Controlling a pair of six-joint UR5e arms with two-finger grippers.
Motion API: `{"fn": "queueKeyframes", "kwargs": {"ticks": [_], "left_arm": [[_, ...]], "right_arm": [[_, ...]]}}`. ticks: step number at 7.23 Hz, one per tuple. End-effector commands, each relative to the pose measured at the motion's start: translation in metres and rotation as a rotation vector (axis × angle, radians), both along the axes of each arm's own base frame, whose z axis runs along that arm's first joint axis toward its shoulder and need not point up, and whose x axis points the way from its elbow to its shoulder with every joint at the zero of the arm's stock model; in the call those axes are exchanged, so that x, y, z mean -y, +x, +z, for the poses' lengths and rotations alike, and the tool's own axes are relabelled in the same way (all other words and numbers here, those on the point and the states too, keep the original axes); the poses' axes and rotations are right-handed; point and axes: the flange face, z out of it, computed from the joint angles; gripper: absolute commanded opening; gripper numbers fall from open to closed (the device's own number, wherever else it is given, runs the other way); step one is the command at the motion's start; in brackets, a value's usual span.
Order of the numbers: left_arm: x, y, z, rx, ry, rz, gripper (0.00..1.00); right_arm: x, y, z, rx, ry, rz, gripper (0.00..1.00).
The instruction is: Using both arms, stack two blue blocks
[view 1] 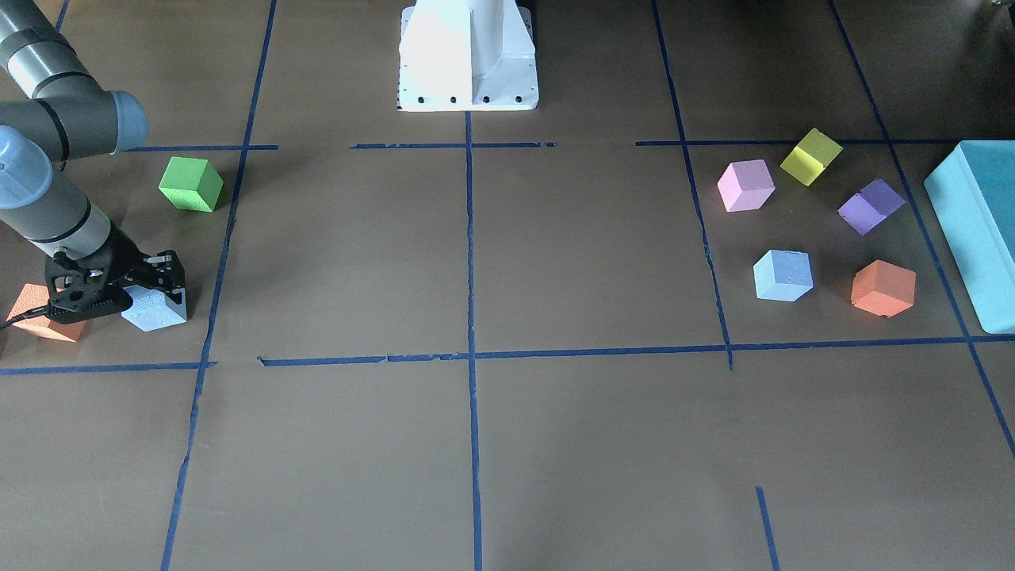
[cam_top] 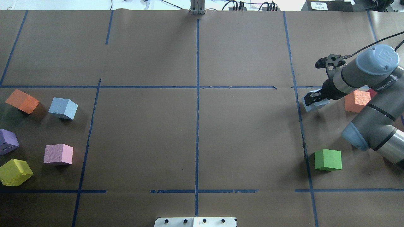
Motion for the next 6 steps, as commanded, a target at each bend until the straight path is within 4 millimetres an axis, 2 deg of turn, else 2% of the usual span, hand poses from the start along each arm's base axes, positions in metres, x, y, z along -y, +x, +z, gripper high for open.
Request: {"fn": "queueKeyframes", "kwargs": {"ticks": [1,3,4,5,6], "left_arm": [[0.0,0.001,-0.001,-0.001,0.001,0.001,1.0],[0.0,0.0,-0.001,0.0,0.0,0.0,1.0],[0.0,0.0,-0.001,0.0,-0.001,0.0,1.0],[0.0,0.0,0.0,0.0,-0.002,0.001,1.0],[0.0,0.0,0.0,0.0,-0.003,-0.001,1.0]], "right_arm": [[0.008,-0.105,-0.129,0.016,-0.106,0.059,0.08],[0.007,-0.233,-0.254,0.03,-0.209,0.201,0.08],[0.004,-0.282,-0.297,0.029,-0.251,0.255,0.08],[-0.006,-0.308,-0.314,0.021,-0.262,0.263,0.1],[-0.018,-0.319,-0.31,0.011,-0.254,0.258,0.16]]}}
